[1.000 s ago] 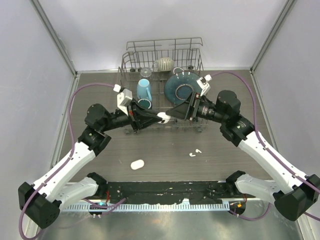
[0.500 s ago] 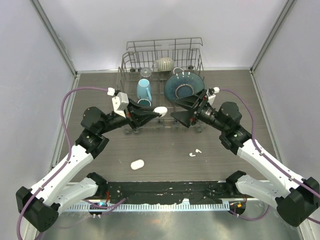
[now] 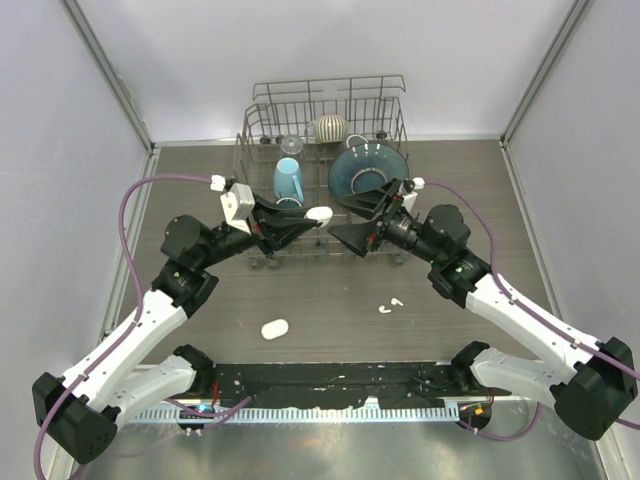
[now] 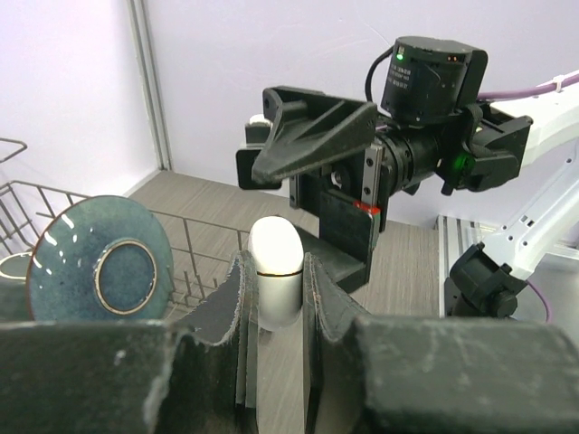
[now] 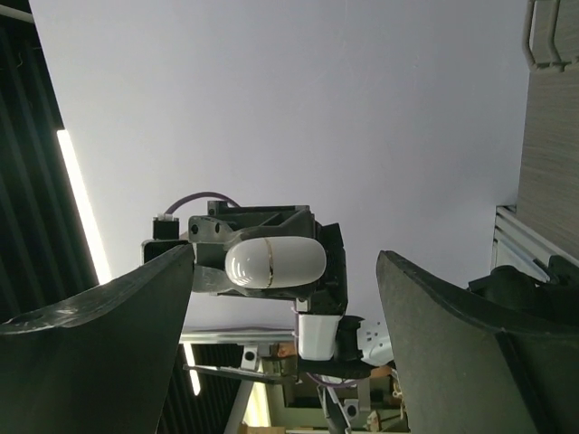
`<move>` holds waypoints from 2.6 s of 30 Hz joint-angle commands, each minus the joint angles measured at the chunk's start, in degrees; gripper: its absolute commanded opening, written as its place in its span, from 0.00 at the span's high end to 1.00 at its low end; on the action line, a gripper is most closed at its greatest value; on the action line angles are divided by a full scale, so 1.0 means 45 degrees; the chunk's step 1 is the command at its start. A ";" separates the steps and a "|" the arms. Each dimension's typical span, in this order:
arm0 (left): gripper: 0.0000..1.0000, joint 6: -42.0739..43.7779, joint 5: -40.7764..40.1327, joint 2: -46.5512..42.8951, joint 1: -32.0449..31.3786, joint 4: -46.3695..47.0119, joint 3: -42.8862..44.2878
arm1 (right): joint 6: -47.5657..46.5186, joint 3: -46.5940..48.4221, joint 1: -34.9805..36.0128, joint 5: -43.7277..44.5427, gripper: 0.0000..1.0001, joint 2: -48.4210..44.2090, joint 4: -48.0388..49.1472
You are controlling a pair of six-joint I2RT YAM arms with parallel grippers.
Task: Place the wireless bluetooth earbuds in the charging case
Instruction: Pick up the charging case at the center of the board.
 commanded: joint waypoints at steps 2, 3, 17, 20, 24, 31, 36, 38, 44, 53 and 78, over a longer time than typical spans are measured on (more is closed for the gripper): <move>1.00 -0.0196 -0.0345 -0.0068 -0.0051 0.0983 -0.0133 | 0.0253 0.0563 0.0888 0.0753 0.13 0.0588 0.2182; 1.00 -0.0215 -0.0345 -0.0068 -0.0051 0.0983 -0.0133 | 0.0196 0.0524 0.1025 0.1044 0.13 0.0647 0.2381; 1.00 -0.0333 -0.0443 -0.0166 -0.0090 0.1022 -0.0289 | 0.0097 0.0387 0.1475 0.1497 0.72 0.0999 0.3709; 0.94 -0.0508 -0.0443 -0.0146 -0.0090 0.1081 -0.0348 | 0.0175 0.0348 0.1475 0.1283 0.95 0.1174 0.4159; 0.59 -0.0762 -0.0365 -0.0049 -0.0109 0.1022 -0.0329 | 0.0175 0.0328 0.1495 0.1223 0.99 0.1233 0.4355; 0.41 -0.0763 -0.0619 -0.0107 -0.0090 0.0866 -0.0426 | 0.0117 0.0289 0.1495 0.1282 0.99 0.1155 0.4258; 0.42 -0.0938 -0.0696 0.0088 -0.0090 0.1158 -0.0387 | 0.0136 0.0367 0.1495 0.1145 0.99 0.1194 0.4219; 0.42 -0.1074 -0.0736 0.0186 -0.0090 0.1412 -0.0387 | 0.0117 0.0426 0.1495 0.1047 0.99 0.1213 0.4121; 0.42 -0.1133 -0.0716 0.0479 -0.0090 0.1549 -0.0251 | 0.0078 0.0504 0.1495 0.0911 0.99 0.1253 0.3906; 0.43 -0.1348 -0.0736 0.0674 -0.0109 0.2116 -0.0212 | 0.0058 0.0582 0.1514 0.0774 0.99 0.1467 0.3594; 1.00 -0.0801 -0.1048 0.0050 -0.0226 0.1393 -0.0894 | -0.7229 0.2475 0.1455 0.0732 0.32 0.0474 -0.2036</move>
